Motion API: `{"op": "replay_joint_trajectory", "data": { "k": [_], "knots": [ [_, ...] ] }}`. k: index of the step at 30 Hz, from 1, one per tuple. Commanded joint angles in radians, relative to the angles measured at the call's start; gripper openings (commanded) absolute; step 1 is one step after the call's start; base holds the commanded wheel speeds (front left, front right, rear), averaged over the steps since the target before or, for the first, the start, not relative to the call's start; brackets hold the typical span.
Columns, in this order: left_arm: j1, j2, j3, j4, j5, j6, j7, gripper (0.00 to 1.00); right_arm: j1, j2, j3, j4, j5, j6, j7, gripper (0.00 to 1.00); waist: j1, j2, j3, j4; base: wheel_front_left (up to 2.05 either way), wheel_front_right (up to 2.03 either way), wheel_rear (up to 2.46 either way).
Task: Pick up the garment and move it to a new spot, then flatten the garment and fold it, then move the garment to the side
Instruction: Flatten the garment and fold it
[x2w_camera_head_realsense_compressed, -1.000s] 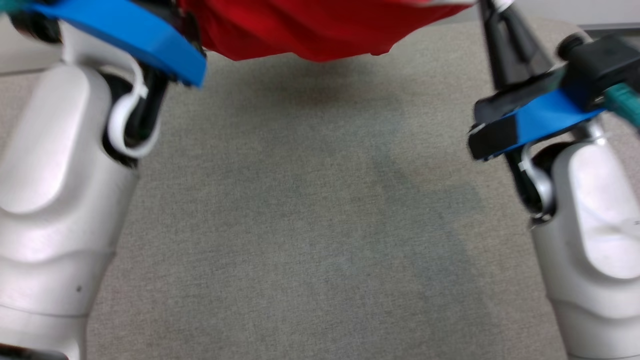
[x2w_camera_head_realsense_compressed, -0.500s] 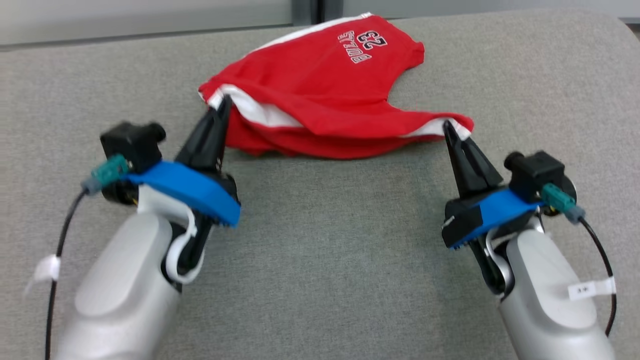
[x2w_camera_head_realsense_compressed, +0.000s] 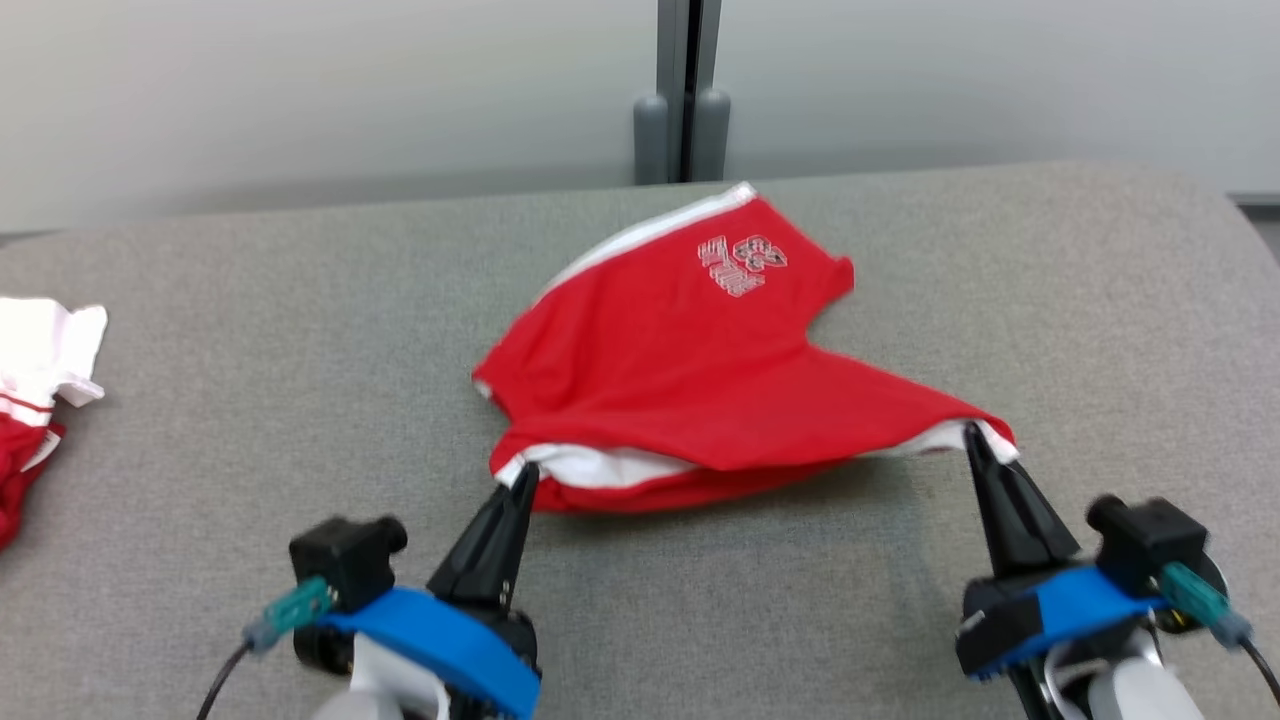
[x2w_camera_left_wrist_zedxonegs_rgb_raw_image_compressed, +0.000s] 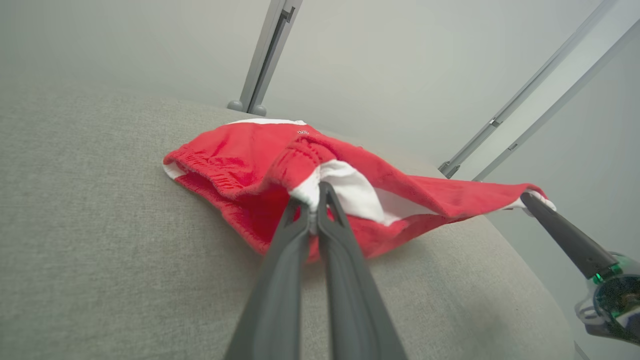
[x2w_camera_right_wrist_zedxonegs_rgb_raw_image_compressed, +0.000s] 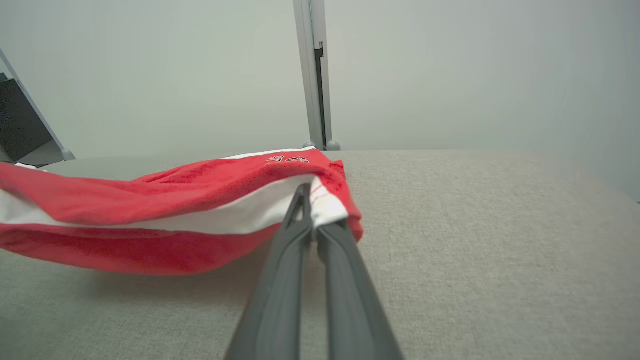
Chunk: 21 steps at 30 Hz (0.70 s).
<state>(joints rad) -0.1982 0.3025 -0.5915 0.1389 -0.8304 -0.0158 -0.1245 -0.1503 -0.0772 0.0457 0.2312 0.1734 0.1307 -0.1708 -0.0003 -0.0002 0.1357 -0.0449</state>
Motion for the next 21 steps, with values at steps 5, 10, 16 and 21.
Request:
{"op": "replay_joint_trajectory", "data": {
  "k": [5, 10, 16, 21],
  "knots": [
    [0.133, 0.036, 0.013, -0.128, -0.024, 0.06, 0.008, 0.0, 0.174, 0.011, -0.035, -0.195, -0.005, 0.0, 0.088, 0.0, 0.0003, 0.0002, -0.073, -0.003, 0.0, 0.0, 0.0],
    [0.209, 0.051, 0.004, -0.206, -0.035, 0.097, 0.023, 0.0, 0.295, 0.019, -0.055, -0.355, -0.011, 0.0, 0.173, 0.0, 0.0003, 0.0002, -0.112, 0.006, 0.0, 0.0, 0.0],
    [0.26, 0.047, -0.015, -0.249, -0.051, 0.122, 0.041, 0.0, 0.388, 0.025, -0.078, -0.474, -0.041, 0.0, 0.266, 0.0, 0.0003, 0.0002, -0.13, 0.02, 0.0, 0.0, 0.0],
    [0.247, 0.024, -0.025, -0.221, -0.064, 0.127, 0.058, 0.0, 0.358, 0.026, -0.082, -0.435, -0.035, 0.0, 0.288, 0.0, 0.0003, 0.0002, -0.124, 0.039, 0.0, 0.0, 0.0]
  ]
}}
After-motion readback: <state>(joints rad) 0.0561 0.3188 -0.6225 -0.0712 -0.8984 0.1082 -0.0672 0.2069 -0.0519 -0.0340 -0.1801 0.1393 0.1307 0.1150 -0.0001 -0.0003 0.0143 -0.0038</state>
